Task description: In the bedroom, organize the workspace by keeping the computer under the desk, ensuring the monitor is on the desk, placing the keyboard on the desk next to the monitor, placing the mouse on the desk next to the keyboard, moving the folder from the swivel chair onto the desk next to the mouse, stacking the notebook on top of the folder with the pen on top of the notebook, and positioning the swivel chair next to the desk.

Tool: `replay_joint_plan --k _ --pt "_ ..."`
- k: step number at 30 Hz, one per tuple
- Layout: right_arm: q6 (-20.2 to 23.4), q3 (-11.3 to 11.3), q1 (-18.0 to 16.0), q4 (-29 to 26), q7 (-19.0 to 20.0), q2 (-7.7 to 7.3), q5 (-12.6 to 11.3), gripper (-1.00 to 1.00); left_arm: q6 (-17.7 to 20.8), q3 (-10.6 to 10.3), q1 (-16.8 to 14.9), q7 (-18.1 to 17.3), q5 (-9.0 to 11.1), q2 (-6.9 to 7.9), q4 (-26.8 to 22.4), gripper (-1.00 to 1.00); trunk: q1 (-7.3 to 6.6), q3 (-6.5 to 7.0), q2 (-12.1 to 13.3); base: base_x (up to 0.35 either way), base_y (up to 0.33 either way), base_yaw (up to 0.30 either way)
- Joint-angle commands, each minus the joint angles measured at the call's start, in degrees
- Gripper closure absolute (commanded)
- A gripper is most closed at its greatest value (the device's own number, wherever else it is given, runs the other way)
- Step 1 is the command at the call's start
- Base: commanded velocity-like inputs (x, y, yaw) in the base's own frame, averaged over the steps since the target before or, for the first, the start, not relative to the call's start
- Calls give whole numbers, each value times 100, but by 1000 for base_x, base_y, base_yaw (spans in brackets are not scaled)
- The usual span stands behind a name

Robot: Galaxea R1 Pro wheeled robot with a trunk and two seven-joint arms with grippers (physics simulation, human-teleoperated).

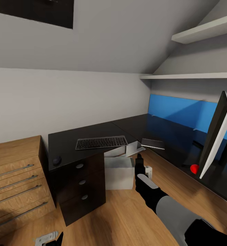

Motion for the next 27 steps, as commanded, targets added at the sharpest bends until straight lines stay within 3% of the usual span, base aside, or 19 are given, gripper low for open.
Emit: replay_joint_plan --k 1,13,17,19,27 --pt "-37 36 -7 5 55 -8 -63 -100 -2 22 0 -45 19 -6 -4 -100 0 -5 -2 0 0 0" --pt "-82 11 -7 5 362 -211 -55 -100 -8 21 0 -65 25 -13 3 -100 0 -5 -2 0 0 0" --pt "-89 10 -7 11 622 -239 -55 -100 -10 21 0 -68 25 -13 -1 -100 0 -5 -2 0 0 0" --pt "-146 9 -7 18 931 -258 -54 -100 -10 21 0 -70 26 -14 0 -100 0 -5 -2 0 0 0" --pt "-276 -21 -7 35 1176 -316 -71 -100 -11 19 0 -71 28 -14 5 -100 0 -5 -2 0 0 0"
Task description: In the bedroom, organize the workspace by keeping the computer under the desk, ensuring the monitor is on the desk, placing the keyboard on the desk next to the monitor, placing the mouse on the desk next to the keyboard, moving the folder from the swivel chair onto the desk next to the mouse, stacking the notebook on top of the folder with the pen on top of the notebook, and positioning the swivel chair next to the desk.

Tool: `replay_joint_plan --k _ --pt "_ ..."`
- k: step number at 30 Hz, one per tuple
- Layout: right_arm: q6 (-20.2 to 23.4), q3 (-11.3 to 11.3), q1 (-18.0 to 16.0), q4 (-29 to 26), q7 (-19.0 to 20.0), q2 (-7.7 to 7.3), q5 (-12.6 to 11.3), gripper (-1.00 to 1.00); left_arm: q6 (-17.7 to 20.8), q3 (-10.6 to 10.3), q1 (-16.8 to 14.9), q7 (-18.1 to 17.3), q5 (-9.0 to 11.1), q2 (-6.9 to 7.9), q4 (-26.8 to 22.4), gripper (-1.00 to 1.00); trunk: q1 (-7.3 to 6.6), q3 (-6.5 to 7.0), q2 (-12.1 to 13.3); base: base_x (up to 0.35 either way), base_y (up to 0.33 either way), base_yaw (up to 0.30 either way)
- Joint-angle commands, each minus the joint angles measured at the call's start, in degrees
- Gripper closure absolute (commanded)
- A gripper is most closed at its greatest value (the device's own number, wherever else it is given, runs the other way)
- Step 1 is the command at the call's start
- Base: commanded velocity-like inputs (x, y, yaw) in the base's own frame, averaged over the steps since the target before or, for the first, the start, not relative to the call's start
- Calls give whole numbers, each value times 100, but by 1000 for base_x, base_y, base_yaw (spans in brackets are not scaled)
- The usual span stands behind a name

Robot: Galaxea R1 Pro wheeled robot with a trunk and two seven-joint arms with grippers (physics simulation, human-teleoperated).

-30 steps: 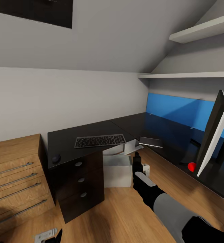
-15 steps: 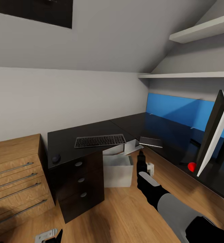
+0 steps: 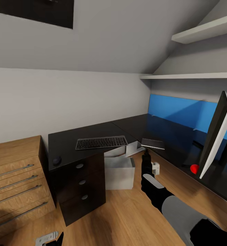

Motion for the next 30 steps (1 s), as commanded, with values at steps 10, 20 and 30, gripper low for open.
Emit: replay_joint_plan --k 10,20,30 --pt "-6 -117 -7 4 41 -177 -91 -100 -2 16 0 -49 20 -6 4 -100 0 -5 -3 0 0 0" --pt "106 -209 -7 2 -220 -218 -121 -100 2 15 0 -56 27 -6 6 -100 0 -5 -3 178 -39 0" --pt "673 -454 -7 5 -402 -214 -126 -100 -1 15 0 -69 26 -4 5 -100 0 -5 -3 93 -27 0"
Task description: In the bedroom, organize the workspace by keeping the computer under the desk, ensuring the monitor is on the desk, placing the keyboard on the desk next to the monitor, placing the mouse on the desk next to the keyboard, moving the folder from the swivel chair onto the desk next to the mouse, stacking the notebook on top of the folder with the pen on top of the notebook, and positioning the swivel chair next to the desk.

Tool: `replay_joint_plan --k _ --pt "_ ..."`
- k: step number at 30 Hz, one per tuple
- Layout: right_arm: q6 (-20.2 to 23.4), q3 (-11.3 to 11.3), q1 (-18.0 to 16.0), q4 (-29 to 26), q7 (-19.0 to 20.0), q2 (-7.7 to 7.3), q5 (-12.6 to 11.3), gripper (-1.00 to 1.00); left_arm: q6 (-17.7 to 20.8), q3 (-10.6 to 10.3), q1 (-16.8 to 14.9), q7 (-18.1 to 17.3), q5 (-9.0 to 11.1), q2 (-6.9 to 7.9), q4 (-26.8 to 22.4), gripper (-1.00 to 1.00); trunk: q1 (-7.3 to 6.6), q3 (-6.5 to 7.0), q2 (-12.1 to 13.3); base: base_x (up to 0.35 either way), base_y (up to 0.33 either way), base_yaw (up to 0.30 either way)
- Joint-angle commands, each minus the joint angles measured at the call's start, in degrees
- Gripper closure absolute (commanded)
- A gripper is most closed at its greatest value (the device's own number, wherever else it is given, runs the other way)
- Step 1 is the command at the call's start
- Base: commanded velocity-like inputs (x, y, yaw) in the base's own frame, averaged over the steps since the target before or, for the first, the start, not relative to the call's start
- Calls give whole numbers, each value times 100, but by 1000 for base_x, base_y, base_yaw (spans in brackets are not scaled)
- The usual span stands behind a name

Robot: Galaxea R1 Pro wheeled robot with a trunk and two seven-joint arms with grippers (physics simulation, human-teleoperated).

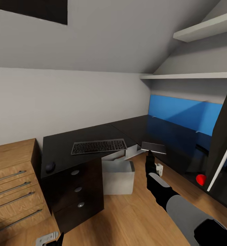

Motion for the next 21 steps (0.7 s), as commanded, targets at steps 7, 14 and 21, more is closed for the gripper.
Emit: replay_joint_plan --k 7,14,21 --pt "101 -120 -7 7 -46 -8 -61 -100 -2 22 -1 -38 20 -8 -5 -100 0 -5 -2 13 -40 0" --pt "130 -157 -7 8 -112 -10 -60 -100 5 22 -1 -35 22 -8 -5 -100 0 -5 -2 3 -183 0" --pt "167 -164 -7 8 -133 -10 -59 -100 0 22 -1 -44 21 -9 -3 -100 0 -5 -2 0 -52 0"
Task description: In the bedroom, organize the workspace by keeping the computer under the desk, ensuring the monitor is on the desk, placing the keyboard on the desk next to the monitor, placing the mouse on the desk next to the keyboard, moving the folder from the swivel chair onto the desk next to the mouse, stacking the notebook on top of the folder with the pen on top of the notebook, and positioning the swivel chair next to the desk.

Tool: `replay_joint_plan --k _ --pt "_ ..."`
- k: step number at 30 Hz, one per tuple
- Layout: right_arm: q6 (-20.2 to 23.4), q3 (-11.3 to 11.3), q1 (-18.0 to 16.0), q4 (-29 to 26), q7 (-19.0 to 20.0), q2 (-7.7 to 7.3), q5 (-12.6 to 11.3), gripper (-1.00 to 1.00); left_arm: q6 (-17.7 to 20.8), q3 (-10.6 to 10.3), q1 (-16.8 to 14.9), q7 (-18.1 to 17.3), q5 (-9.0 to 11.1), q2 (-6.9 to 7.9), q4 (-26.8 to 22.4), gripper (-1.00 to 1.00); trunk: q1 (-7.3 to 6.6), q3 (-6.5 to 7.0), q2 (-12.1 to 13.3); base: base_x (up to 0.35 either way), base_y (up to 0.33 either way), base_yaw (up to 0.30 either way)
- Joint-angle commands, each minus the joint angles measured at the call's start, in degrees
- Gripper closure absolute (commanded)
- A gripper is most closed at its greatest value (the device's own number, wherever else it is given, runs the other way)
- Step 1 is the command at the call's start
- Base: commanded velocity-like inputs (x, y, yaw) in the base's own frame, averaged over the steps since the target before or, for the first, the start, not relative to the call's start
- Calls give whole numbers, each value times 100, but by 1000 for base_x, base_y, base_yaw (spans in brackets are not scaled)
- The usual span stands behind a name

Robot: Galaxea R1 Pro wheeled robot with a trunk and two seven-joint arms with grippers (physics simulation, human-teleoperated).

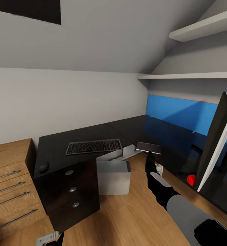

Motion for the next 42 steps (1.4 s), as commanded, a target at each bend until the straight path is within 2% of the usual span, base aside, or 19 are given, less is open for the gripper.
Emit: replay_joint_plan --k 1,7,9,13,14,15,20,31,42 --pt "-14 42 -6 3 34 -3 -61 -100 -1 22 -1 -45 23 -6 0 -100 0 -5 -2 0 -19 0" --pt "196 41 -6 3 31 -5 -56 -100 -55 29 43 -50 21 -3 215 -100 0 -5 -2 0 -6 0" --pt "247 41 -6 10 30 -4 -53 -100 -528 42 330 -55 15 29 300 -100 0 -5 -2 0 -1 0" --pt "255 41 -6 11 30 1 -53 -100 -959 46 548 -56 14 39 409 -100 0 -5 -2 0 0 0" --pt "259 41 -6 12 30 4 -53 -100 -1537 55 694 -50 14 53 618 -100 0 -5 -2 0 0 0" --pt "260 41 -6 12 30 4 -53 -100 -1630 59 713 -48 14 57 653 -100 0 -5 -2 0 0 0" --pt "261 41 -6 12 30 5 -52 -100 -1764 69 738 -33 20 67 698 -100 0 -5 -2 0 0 0" --pt "269 49 -6 4 -67 5 -53 -100 -1836 395 746 -21 31 90 714 -100 0 -5 -2 21 0 0" --pt "274 46 -6 3 -141 2 -57 -100 -1848 441 746 -16 31 85 723 -100 0 -5 -2 127 0 0"
